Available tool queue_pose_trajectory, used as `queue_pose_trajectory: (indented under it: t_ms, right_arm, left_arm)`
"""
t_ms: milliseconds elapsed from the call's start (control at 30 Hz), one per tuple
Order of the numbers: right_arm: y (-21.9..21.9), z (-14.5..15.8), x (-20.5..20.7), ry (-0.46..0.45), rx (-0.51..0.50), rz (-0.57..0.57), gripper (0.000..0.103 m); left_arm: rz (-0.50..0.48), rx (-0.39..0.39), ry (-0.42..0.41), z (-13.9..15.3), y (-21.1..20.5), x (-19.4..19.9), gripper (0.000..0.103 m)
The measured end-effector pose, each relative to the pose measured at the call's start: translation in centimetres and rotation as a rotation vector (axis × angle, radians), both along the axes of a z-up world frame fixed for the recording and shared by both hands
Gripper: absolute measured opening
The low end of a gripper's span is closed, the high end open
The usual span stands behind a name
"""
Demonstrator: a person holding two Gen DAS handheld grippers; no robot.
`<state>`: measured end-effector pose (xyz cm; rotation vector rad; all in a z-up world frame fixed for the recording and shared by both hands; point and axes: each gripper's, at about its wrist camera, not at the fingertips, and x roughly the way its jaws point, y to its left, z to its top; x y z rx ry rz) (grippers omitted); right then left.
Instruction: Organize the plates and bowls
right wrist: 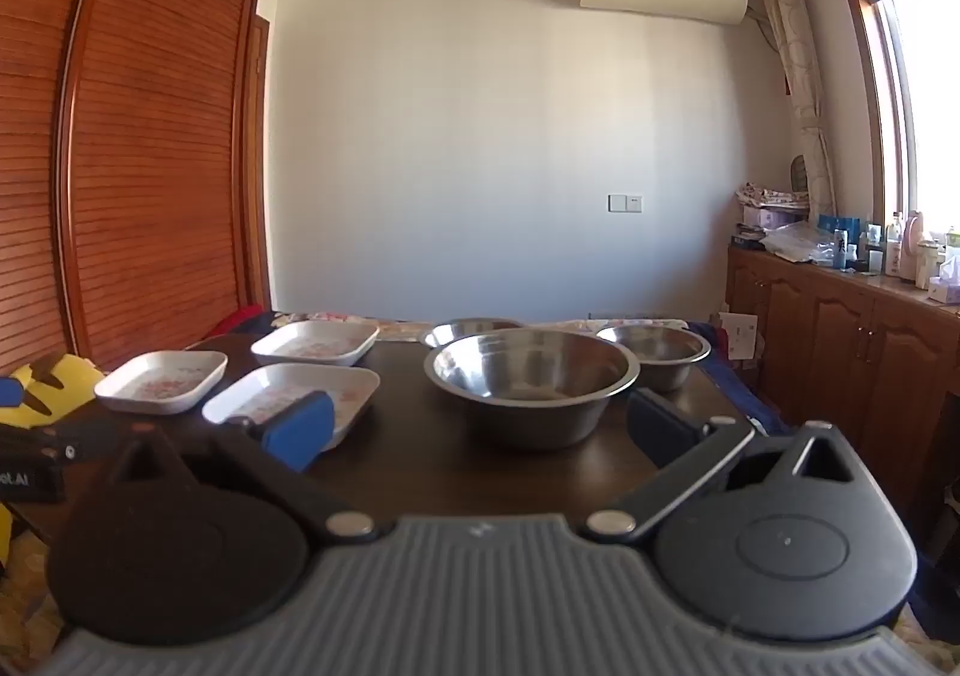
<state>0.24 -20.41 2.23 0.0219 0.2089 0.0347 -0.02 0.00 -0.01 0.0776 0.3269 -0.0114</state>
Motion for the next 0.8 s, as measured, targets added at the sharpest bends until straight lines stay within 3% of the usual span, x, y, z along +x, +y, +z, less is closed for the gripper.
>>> queue_pose_trajectory:
  t_ms: [800]
  right_arm:
    - [-0.21,-0.15,-0.07,0.003,-0.005,-0.009,0.103]
  left_arm:
    - [-0.02,0.007,0.004,0.02,-0.38,-0.1,0.103]
